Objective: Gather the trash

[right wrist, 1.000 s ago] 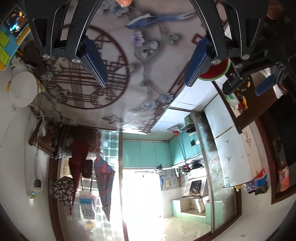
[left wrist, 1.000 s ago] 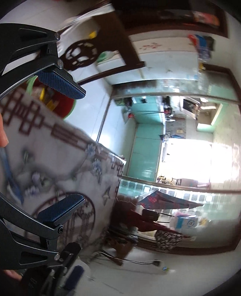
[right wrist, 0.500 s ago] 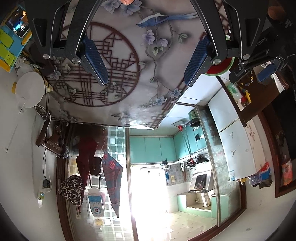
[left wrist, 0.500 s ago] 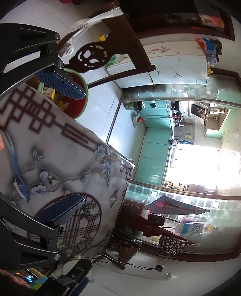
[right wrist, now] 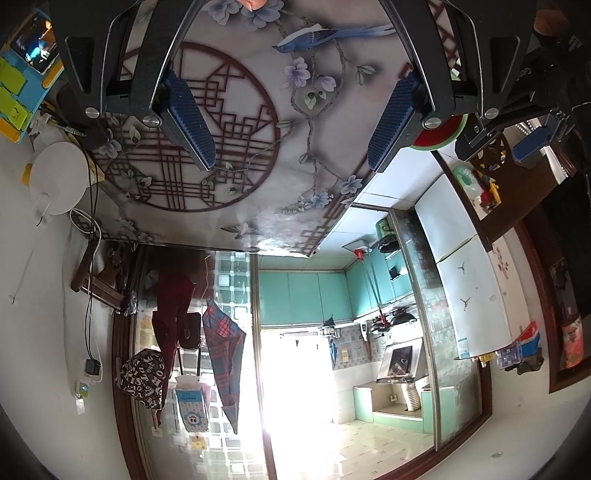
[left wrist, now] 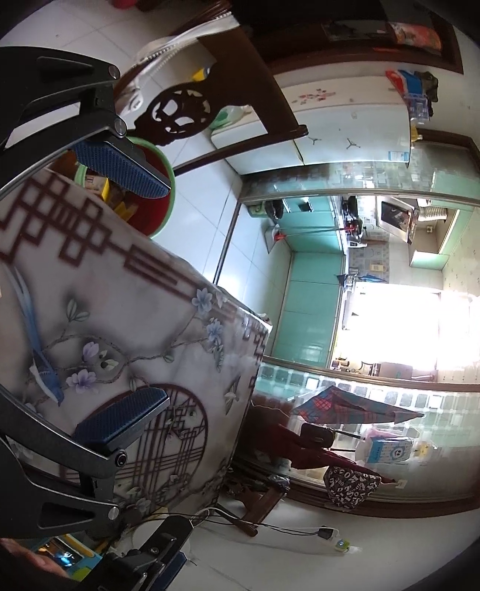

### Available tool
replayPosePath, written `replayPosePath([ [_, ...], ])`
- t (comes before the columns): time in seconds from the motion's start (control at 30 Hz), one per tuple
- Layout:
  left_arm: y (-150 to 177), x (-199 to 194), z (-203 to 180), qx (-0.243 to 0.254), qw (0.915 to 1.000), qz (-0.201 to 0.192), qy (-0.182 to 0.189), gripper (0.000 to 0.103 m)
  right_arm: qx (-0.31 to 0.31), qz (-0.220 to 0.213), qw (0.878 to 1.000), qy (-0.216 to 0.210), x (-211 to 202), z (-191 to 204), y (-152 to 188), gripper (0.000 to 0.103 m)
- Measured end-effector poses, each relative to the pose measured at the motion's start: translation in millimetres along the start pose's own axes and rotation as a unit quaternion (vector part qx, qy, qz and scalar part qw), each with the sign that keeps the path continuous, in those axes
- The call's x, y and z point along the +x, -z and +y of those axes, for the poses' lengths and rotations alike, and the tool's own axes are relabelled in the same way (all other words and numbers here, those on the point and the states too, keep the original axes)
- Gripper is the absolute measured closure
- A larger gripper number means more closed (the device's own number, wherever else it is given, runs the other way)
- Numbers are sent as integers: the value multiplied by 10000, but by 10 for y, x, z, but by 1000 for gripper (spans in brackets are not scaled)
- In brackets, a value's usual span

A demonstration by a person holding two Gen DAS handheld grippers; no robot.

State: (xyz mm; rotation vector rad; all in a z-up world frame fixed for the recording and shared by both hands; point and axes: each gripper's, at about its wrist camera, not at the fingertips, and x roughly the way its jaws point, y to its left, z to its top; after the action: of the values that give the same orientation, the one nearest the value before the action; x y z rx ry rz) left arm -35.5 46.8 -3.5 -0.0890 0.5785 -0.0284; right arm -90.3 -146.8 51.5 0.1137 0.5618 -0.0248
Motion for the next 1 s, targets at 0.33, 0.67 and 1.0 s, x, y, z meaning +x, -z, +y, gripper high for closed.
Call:
replayPosePath([
  [0.33, 1, 18, -57, 107, 9999, -5, -32, 0, 54, 22, 10000, -1, 18, -43, 19, 18],
  [0.67, 3, 29, -65, 113, 9999, 15, -70, 0, 57, 25, 10000, 6, 23, -64, 24, 18],
  [1.0, 22, 29, -21, 78, 9999, 57, -107, 0, 4, 63, 10000, -46, 43, -39, 31, 18],
])
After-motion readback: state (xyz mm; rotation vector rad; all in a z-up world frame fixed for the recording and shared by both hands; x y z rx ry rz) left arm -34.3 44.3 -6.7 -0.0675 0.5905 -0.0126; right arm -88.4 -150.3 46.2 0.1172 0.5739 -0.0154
